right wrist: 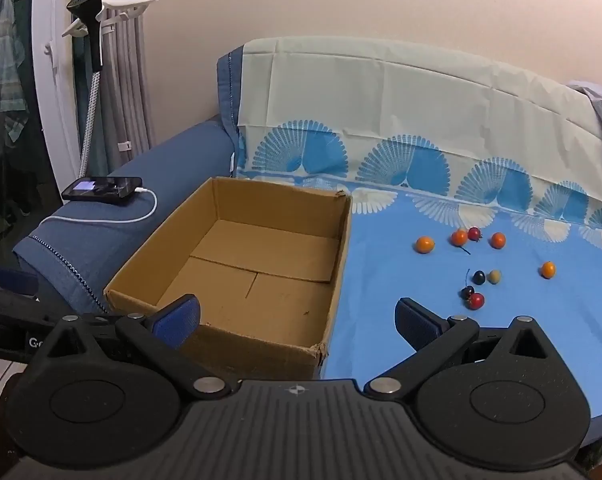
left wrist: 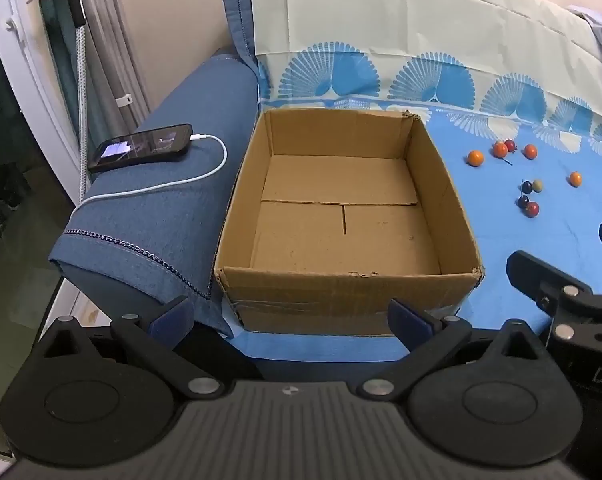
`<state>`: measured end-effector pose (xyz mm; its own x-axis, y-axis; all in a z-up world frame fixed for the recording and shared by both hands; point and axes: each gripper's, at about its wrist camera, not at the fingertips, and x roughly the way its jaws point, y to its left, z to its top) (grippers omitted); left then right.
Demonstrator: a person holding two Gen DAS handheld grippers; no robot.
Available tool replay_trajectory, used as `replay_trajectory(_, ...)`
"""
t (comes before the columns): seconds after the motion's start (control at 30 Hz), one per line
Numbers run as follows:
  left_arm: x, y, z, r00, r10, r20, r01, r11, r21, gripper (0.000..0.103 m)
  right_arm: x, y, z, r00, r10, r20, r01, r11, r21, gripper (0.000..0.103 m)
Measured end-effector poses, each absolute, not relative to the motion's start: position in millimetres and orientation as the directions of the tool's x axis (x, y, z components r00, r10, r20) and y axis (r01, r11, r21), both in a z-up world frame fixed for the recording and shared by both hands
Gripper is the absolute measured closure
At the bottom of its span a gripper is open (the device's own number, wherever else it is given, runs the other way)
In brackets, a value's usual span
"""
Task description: Organize fruits
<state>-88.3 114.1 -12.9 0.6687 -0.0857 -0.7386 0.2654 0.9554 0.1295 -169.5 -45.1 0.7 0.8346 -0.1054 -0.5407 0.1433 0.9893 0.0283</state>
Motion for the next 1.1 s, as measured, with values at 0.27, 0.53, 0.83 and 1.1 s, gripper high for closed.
replay_trajectory(0.27, -86, 114, -18, 0.672, -0.090, -0.735, 0.268, 0.955, 0.128, 0.000, -166, -45, 1, 0.828, -0.106, -0.551, 0.146, 0.989, 0.028, 0.000)
replay_trajectory(0.53, -77, 117, -24, 0.653, -0.092, -0.751, 0.264, 0.958, 0.112, 0.000, -157, -42, -2, 0.817, -0.106, -0.568, 0.143, 0.989, 0.022, 0.001)
replay_trajectory(0.83, -73, 119, -26, 0.651, -0.088, -0.754, 0.254, 0.961, 0.106, 0.000, -155, -38, -3, 0.830, -0.088, -0.551, 0.125, 0.992, 0.031, 0.000)
replay_trajectory(1.1, -71, 119, -26, 0.639, -0.076, -0.765, 0.246, 0.963, 0.109, 0.000, -155, -39, -5, 0.844, -0.088, -0.528, 0.125, 0.991, 0.035, 0.001)
